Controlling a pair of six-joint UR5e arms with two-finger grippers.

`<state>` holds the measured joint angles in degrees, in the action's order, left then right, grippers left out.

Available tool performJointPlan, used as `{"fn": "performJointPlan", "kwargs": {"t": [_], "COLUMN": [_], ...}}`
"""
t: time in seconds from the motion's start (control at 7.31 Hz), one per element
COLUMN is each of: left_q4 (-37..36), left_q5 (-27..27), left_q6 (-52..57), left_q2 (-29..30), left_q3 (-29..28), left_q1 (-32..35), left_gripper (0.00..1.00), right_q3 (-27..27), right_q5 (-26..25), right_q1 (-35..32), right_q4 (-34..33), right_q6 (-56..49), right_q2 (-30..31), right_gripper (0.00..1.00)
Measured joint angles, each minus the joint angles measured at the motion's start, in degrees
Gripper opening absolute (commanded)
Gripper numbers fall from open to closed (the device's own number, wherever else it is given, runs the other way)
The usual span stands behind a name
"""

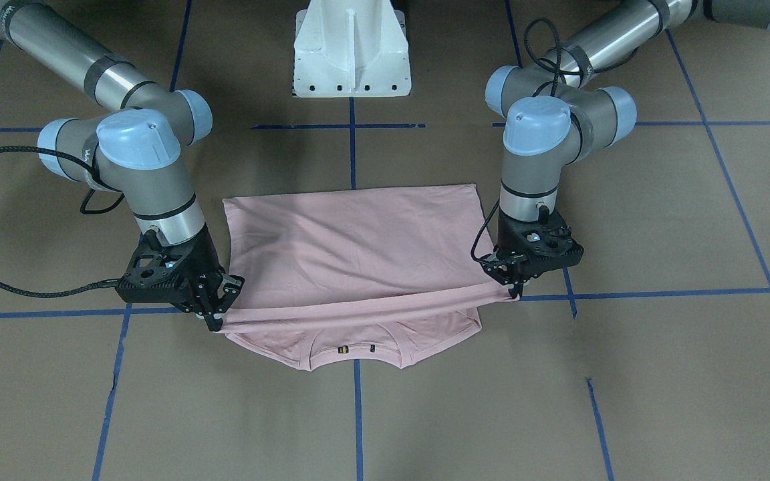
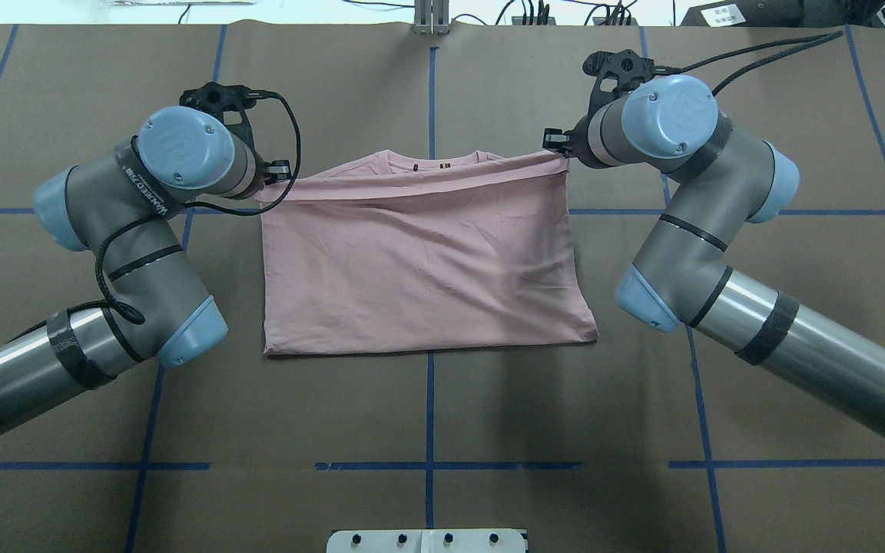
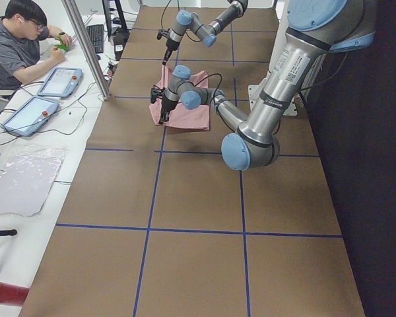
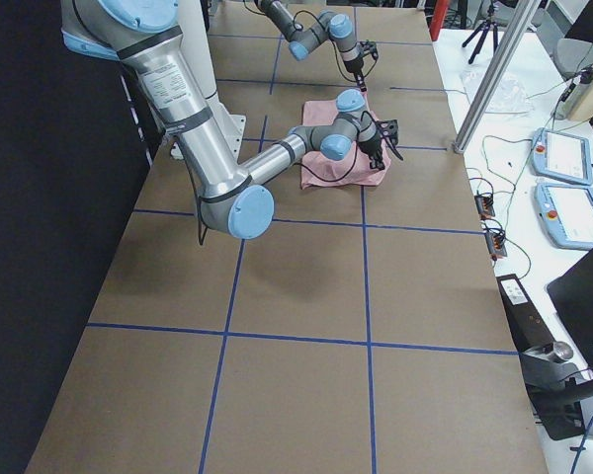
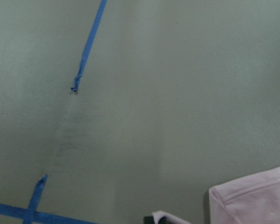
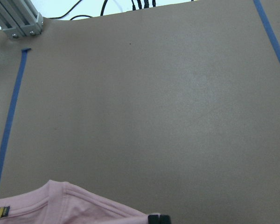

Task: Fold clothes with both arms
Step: 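Release the hem at the collar and raise both grippers, then grasp the folded shirt's near corner with the right gripper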

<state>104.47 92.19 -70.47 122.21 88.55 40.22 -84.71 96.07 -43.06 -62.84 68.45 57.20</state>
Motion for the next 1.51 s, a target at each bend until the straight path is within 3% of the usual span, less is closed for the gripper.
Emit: {"fn": "performJointPlan", "kwargs": {"t": [0.14, 0.27, 0.55, 0.82, 1.23, 1.37, 1.51], "left_q4": [0.0, 0.0, -0.1, -0.3, -2.0, -2.5, -3.1], "left_q5": [0.1, 0.1, 0.1, 0.9, 3.5, 3.6, 3.7], "left_q6": [0.0, 0.0, -0.1, -0.1, -1.4, -2.8, -3.8], "left_q2": [0.3, 0.5, 0.7, 0.7, 0.1, 0.1, 0.1], "left_q3": [-0.1, 0.0, 0.2, 1.4, 7.8, 8.9, 9.7], "left_q1": [-0.1, -0.1, -0.1, 0.1, 0.1, -0.1, -0.2], "left_gripper": [0.78, 1.00, 1.00, 1.00, 1.00, 1.00, 1.00], "right_q3": [-0.1, -0.1, -0.3, -1.6, -13.7, -17.6, -19.6], "right_q5": [0.1, 0.2, 2.0, 7.7, 10.7, 9.5, 7.1], "right_q1": [0.0, -0.1, -0.7, -1.9, 2.4, 6.1, 10.4], "right_q4": [0.1, 0.1, 0.1, -0.2, -2.0, -2.3, -2.4], "right_q6": [0.1, 0.1, -1.8, -3.3, 3.8, 7.5, 9.7], "right_q2": [-0.2, -0.2, 0.0, 1.3, 12.7, 16.2, 18.3], "right_gripper": [0.99, 1.00, 1.00, 1.00, 1.00, 1.00, 0.94]}}
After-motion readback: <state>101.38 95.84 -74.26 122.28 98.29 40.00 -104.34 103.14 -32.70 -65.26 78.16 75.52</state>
